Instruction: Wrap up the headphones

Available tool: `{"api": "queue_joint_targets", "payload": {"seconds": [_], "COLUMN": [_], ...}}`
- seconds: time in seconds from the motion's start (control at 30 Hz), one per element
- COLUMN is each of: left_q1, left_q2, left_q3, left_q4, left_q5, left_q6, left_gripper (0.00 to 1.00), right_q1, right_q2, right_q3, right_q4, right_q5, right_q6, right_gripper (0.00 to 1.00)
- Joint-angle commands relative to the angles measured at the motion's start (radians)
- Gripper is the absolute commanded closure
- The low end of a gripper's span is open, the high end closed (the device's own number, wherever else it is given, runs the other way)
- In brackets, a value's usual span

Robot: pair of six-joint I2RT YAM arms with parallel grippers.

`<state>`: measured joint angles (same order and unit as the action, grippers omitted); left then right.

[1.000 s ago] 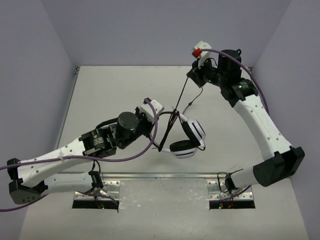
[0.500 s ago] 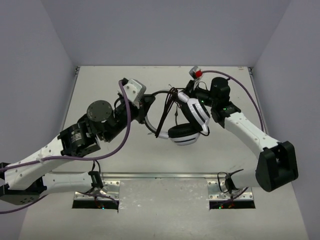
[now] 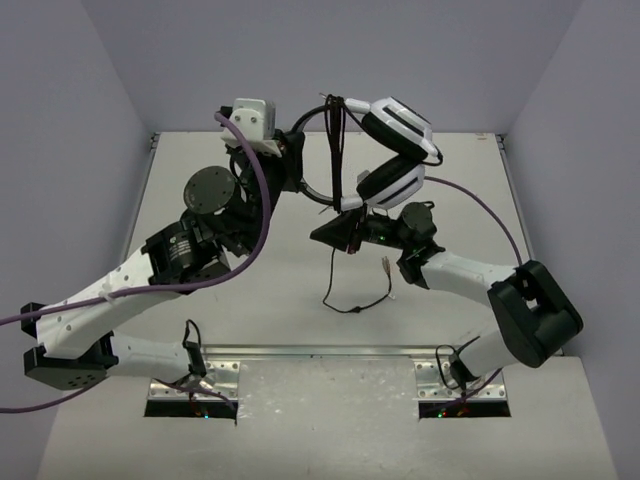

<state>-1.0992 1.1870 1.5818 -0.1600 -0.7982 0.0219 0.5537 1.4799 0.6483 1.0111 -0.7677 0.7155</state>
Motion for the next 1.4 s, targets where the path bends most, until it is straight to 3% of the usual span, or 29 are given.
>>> {"api": "queue_joint_targets", "payload": {"seconds": [0.0,0.13,0.2,0.3,0.4,0.57,0.73,0.93,1.17,1.37], "left_q1": [-0.010,0.015,0.089,0.237,0.297,0.331,0.421,0.470,0.552,0.561], "left_q2": [0.009,0.106,0.173,0.253,0.286,0.344,0.309,0.293,0.355,0.323], "left_q3": [0.121,0.205,0.286,0.380,0.396,0.318,0.146,0.089,0.092,-0.095], "left_q4": [0.321,0.337,0.243,0.006,-0.029,-0.015,-0.116,-0.179,-0.173,-0.072], "left_q5": [-0.156,-0.269,-0.260,-0.139,-0.118,-0.171,-0.124,-0.072,-0.070,-0.087], "left_q6": [0.028,0.205,0.162,0.011,0.001,0.046,-0.237,-0.424,-0.399,-0.350], "left_gripper": [1.00,1.00,1.00,1.00,1.00,1.00,1.00,1.00,1.00,1.00], "right_q1": [0.044,0.129,0.205,0.279,0.327,0.394,0.445,0.459,0.523,0.546], "right_q2": [-0.036,-0.177,-0.245,-0.412,-0.473,-0.532,-0.497,-0.428,-0.480,-0.492], "right_q3": [-0.071,-0.130,-0.168,-0.237,-0.224,-0.098,0.048,0.129,0.114,0.194], "right_q4": [0.133,0.002,-0.138,-0.280,-0.412,-0.687,-0.909,-0.991,-0.996,-1.112], "right_q5": [-0.001,0.063,0.123,0.307,0.372,0.421,0.445,0.473,0.450,0.505], "right_q6": [0.061,-0.066,-0.184,-0.289,-0.376,-0.493,-0.574,-0.614,-0.594,-0.651], "right_gripper": [0.98,0.99,0.99,0.99,0.99,0.99,0.99,0.98,0.98,0.98]}}
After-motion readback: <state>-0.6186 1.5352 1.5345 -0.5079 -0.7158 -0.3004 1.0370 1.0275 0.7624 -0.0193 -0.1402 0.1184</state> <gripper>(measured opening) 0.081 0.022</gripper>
